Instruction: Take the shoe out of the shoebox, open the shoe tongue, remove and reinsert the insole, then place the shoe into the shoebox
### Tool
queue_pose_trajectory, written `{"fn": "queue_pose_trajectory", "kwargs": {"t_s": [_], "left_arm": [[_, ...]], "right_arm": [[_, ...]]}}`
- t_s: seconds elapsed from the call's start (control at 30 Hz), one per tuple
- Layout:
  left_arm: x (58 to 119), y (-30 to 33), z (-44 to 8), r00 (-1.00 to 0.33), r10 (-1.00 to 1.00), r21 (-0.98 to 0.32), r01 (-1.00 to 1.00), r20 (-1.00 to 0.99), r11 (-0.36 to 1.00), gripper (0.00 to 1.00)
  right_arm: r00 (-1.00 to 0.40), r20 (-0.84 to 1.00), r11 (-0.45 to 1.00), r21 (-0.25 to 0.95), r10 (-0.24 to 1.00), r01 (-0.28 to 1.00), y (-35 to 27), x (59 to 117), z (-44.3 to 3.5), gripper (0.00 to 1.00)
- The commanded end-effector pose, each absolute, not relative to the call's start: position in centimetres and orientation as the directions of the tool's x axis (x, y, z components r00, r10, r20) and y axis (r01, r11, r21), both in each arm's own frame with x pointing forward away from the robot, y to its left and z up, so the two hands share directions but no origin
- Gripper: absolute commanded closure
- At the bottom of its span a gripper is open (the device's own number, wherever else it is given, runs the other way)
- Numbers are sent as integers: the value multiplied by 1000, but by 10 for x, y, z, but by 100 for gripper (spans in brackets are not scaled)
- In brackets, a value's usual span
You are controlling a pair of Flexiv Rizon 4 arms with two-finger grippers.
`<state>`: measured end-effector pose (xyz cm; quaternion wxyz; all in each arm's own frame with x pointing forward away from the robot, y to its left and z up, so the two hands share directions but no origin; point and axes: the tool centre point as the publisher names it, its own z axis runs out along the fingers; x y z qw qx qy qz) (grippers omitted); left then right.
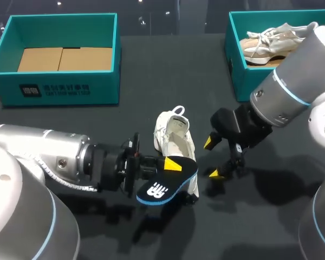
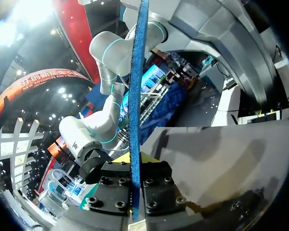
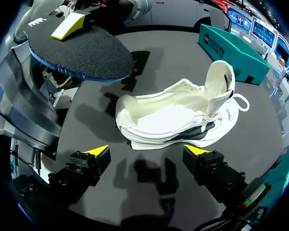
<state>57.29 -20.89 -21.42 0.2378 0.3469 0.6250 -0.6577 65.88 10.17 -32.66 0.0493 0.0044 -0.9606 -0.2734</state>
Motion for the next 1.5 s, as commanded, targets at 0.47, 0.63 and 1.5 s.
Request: {"fn": "queue_pose_trajectory", "kwargs": {"t_s": [0.47,0.63,1.5], "left_arm": [[587,-229,-236,-741,11,-741,671,-671,-25,100],[594,-229,-238,-783,-6,-783,622,-622,-15,100],[606,-232,-248,-820,8,-820,572,-572,29,100]], "right_arm": [[-995,100,884,464,14,59,115,663,-356,0],[-994,104,886,459,25,70,113,662,-361,0],[-996,82,883,464,44,78,110,667,-366,0]]}}
